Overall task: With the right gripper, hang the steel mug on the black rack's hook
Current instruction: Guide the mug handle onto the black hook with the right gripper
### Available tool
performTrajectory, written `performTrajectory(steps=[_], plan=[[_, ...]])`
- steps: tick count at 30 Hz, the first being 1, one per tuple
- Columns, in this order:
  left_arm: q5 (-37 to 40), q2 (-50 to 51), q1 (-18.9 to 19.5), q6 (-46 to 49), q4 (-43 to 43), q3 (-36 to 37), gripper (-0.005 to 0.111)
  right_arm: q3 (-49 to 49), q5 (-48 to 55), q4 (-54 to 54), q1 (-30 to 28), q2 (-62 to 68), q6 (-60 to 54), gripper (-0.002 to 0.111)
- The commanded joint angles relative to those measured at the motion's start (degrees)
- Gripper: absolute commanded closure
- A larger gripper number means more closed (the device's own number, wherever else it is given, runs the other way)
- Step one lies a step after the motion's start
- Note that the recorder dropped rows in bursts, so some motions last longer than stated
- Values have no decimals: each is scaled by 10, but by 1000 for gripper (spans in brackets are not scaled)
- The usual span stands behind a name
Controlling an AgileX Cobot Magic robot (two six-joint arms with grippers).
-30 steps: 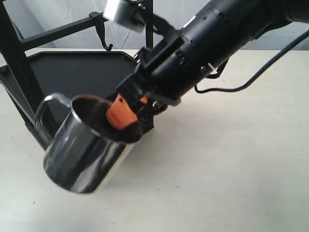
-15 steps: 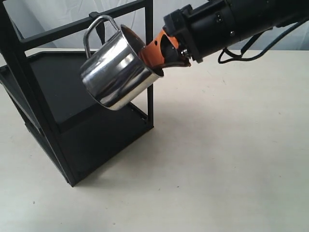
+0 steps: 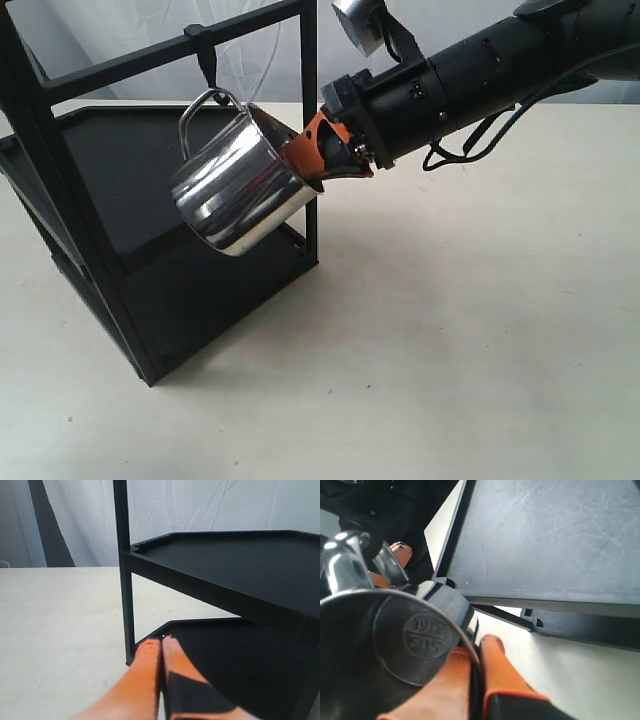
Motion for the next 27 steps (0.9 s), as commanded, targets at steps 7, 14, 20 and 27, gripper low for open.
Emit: performTrajectory(steps=[7, 14, 20, 27], plan=[[-7, -3, -2, -1, -5, 0, 105, -1, -5, 13, -3, 25, -15, 109], [-7, -3, -2, -1, -5, 0, 105, -1, -5, 35, -3, 27, -20, 109], [-7, -3, -2, -1, -5, 0, 105, -1, -5, 35, -3, 27, -20, 109], [-4, -3, -2, -1, -5, 0, 105, -1, -5, 42, -45, 27, -23, 109]])
